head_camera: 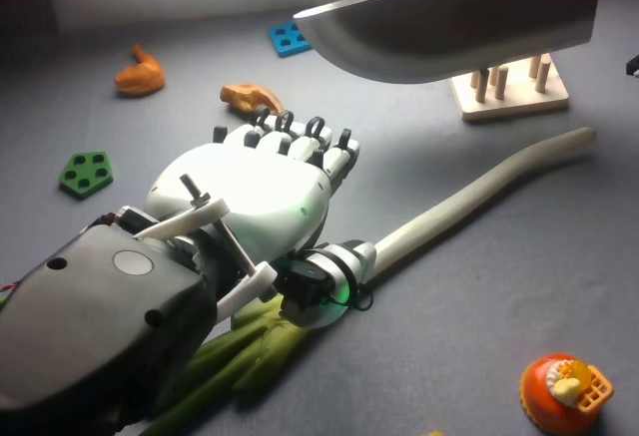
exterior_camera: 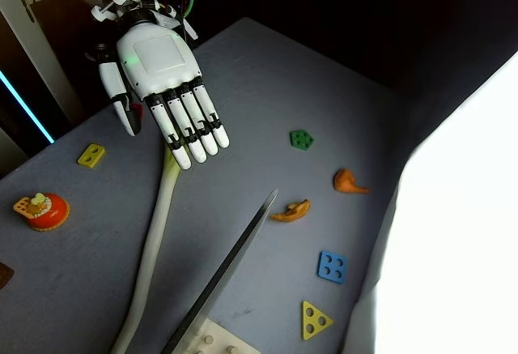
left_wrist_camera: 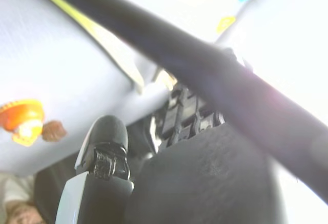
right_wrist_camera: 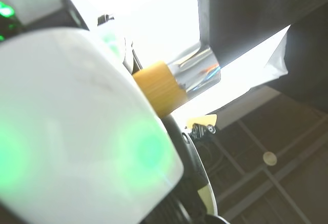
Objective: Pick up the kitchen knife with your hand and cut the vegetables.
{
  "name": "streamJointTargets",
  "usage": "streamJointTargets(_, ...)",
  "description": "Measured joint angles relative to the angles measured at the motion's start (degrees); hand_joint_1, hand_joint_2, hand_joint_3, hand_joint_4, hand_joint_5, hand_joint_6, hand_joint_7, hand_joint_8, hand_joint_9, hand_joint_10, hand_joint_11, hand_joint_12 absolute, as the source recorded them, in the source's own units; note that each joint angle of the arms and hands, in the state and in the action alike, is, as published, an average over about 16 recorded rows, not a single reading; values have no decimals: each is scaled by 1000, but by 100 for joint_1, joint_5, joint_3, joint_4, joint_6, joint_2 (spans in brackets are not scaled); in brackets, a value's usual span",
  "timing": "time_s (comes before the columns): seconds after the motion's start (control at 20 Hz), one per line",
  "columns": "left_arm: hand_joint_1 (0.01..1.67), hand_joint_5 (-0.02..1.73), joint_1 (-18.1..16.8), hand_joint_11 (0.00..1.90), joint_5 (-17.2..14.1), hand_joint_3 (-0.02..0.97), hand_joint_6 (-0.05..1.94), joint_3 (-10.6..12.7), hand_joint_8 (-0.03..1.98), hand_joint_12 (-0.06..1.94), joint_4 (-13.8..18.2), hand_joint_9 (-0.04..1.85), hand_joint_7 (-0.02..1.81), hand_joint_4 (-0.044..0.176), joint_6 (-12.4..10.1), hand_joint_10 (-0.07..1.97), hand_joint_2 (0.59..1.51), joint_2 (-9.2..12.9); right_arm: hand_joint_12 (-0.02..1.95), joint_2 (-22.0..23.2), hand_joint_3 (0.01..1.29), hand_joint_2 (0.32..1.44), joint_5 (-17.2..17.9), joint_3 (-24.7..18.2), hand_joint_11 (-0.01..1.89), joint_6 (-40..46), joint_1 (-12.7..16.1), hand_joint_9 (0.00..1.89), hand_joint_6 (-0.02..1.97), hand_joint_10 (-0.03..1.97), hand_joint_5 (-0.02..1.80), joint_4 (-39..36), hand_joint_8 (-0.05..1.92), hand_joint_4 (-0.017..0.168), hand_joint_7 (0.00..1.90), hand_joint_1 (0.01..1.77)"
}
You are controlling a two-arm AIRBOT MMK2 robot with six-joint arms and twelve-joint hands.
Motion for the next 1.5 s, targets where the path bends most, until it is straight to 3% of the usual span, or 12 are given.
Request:
streamJointTargets(0.15,99,41,-69,22,44,13,18,16,-5,7,-11,22,21,1,-5,9,1475,10,1808,-53,991,633,10,90,1563,41,-40,1563,1900,1770,1296,-1,1751,166,1511,1482)
streamJointTargets(0.35,91,36,-161,21,113,13,18,13,-5,9,-25,22,21,1,-15,9,1475,25,1808,-140,1013,628,34,243,1563,93,-94,1563,1883,1770,1231,-6,1751,132,1512,1445)
streamJointTargets(0.55,84,30,-254,20,158,12,18,9,-4,11,-55,22,22,1,-24,10,1475,32,1807,-234,982,640,34,391,1563,141,-170,1564,1863,1770,1222,4,1751,131,1512,1446)
streamJointTargets(0.95,58,27,-393,18,174,11,17,11,-4,9,-130,22,21,1,-23,10,1476,45,1807,-399,924,664,112,586,1563,230,-372,1564,1861,1770,1227,253,1750,133,1512,1450)
streamJointTargets(1.1,56,30,-439,18,173,12,17,23,-4,8,-148,22,20,1,-20,10,1479,47,1807,-478,878,679,153,663,1563,249,-453,1564,1869,1770,1267,458,1750,162,1513,1485)
streamJointTargets(1.15,55,31,-452,18,173,12,17,29,-4,8,-153,22,19,1,-17,10,1480,48,1807,-506,879,680,172,689,1564,257,-478,1564,1874,1770,1267,530,1750,163,1513,1486)
streamJointTargets(1.4,50,35,-459,18,193,14,17,11,-5,8,-145,22,20,1,-1,10,1484,95,1807,-719,936,665,299,954,1564,338,-582,1564,1889,1769,1217,834,1749,115,1515,1451)
streamJointTargets(1.5,51,37,-445,18,208,15,17,-15,-5,8,-142,22,21,1,7,10,1486,122,1807,-833,939,664,342,1126,1564,419,-620,1565,1890,1769,1211,913,1749,113,1516,1451)
